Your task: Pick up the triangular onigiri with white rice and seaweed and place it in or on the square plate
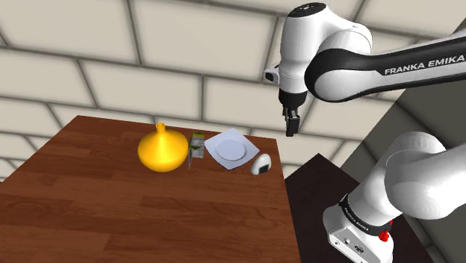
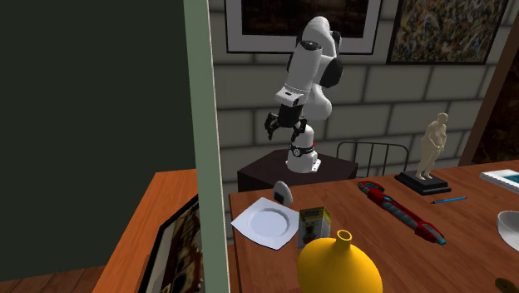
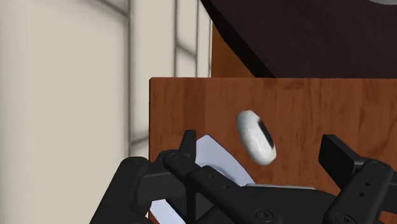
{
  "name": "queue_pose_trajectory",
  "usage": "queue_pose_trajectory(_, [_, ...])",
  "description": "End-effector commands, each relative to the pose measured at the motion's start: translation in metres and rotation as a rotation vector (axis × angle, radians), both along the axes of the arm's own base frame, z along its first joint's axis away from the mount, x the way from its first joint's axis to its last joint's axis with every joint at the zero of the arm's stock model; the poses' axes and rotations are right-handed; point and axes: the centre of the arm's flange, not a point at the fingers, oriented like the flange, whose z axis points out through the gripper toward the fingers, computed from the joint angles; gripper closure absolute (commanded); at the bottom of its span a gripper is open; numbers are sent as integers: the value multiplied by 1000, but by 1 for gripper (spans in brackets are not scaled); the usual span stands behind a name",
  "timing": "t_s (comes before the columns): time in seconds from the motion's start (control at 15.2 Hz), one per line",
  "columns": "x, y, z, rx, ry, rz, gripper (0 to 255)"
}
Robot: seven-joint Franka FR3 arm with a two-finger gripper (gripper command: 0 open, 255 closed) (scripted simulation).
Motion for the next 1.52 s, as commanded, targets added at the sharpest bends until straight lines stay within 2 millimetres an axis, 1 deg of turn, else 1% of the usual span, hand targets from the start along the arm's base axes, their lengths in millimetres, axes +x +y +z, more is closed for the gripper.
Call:
queue_pose_trajectory(0.0, [2,16,-29,-20,5,128,0])
queue_pose_trajectory(0.26, [-4,39,-81,-63,15,369,0])
queue_pose_trajectory(0.53, [-15,57,-133,-105,25,611,0])
queue_pose_trajectory(0.59, [-16,58,-136,-108,26,623,0])
queue_pose_trajectory(0.99, [-11,47,-165,-108,26,623,0])
queue_pose_trajectory(1.06, [-10,44,-173,-108,26,623,0])
queue_pose_trajectory(1.45, [-10,44,-173,-108,26,623,0])
